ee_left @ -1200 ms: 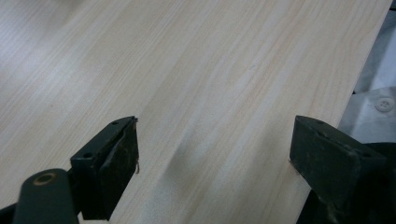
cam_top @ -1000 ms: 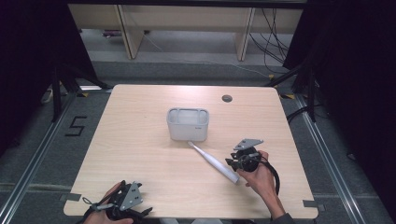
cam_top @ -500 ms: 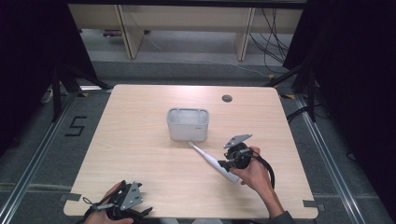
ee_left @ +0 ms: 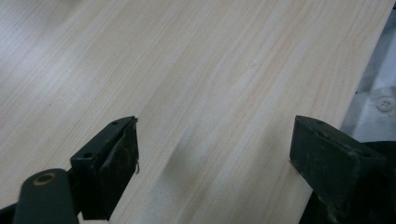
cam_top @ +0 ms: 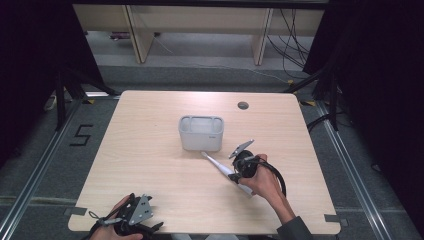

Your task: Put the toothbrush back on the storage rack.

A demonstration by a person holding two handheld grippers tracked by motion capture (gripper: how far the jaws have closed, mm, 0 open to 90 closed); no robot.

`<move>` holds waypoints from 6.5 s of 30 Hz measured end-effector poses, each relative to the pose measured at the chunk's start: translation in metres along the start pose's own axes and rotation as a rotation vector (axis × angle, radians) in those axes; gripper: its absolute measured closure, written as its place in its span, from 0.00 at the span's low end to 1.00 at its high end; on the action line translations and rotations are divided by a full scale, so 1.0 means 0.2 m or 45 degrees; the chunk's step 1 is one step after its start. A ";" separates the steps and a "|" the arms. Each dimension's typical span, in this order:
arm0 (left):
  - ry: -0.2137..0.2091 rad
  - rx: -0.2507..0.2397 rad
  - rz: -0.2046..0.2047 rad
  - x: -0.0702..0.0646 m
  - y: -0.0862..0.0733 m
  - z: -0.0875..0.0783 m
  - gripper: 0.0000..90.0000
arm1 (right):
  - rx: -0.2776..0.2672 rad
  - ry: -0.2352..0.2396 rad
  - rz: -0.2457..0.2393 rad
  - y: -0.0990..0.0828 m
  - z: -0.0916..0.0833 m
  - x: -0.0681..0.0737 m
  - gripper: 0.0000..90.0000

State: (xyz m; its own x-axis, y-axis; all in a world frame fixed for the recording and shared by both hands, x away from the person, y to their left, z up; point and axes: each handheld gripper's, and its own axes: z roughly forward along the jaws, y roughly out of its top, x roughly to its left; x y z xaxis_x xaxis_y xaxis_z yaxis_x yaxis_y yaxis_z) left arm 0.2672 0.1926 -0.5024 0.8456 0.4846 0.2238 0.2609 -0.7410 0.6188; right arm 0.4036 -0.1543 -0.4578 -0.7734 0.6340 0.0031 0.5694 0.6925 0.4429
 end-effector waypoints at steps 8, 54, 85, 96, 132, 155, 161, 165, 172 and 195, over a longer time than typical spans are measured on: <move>0.005 -0.003 -0.006 0.00 0.00 0.00 0.17 | 0.069 0.008 -0.038 0.06 0.05 -0.01 0.63; 0.000 0.006 0.006 0.00 0.00 0.00 0.17 | 0.492 0.056 -0.128 0.24 0.22 0.00 0.73; 0.001 0.005 0.010 0.00 0.00 -0.01 0.17 | 0.587 0.022 -0.175 0.27 0.23 0.02 0.74; 0.002 0.007 0.010 0.00 0.00 -0.01 0.17 | 0.423 0.037 -0.182 0.21 0.13 0.00 0.74; 0.000 -0.001 0.009 0.01 0.00 -0.01 0.17 | -0.528 0.047 -0.014 0.14 -0.29 -0.14 0.74; 0.003 0.001 0.006 0.01 0.00 -0.01 0.17 | -0.754 0.016 0.052 0.18 -0.27 -0.18 0.74; 0.005 0.011 0.007 0.01 0.00 -0.01 0.17 | -0.772 0.031 0.072 0.22 -0.26 -0.19 0.74; 0.003 0.010 0.010 0.01 0.00 -0.01 0.17 | -0.794 0.029 0.065 0.24 -0.28 -0.20 0.74; 0.005 0.008 0.005 0.01 0.00 -0.01 0.17 | -0.841 0.011 0.085 0.30 -0.30 -0.21 0.74; -0.009 0.010 0.003 0.01 0.00 -0.01 0.17 | -0.926 -0.042 0.109 0.49 -0.37 -0.21 0.74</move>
State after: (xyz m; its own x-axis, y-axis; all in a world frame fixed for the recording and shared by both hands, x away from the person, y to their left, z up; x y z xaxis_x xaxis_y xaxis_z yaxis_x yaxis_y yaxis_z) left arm 0.2678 0.1938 -0.5012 0.8495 0.4795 0.2203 0.2624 -0.7460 0.6121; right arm 0.4711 -0.1384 -0.3474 -0.7192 0.6935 0.0427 0.2897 0.2435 0.9256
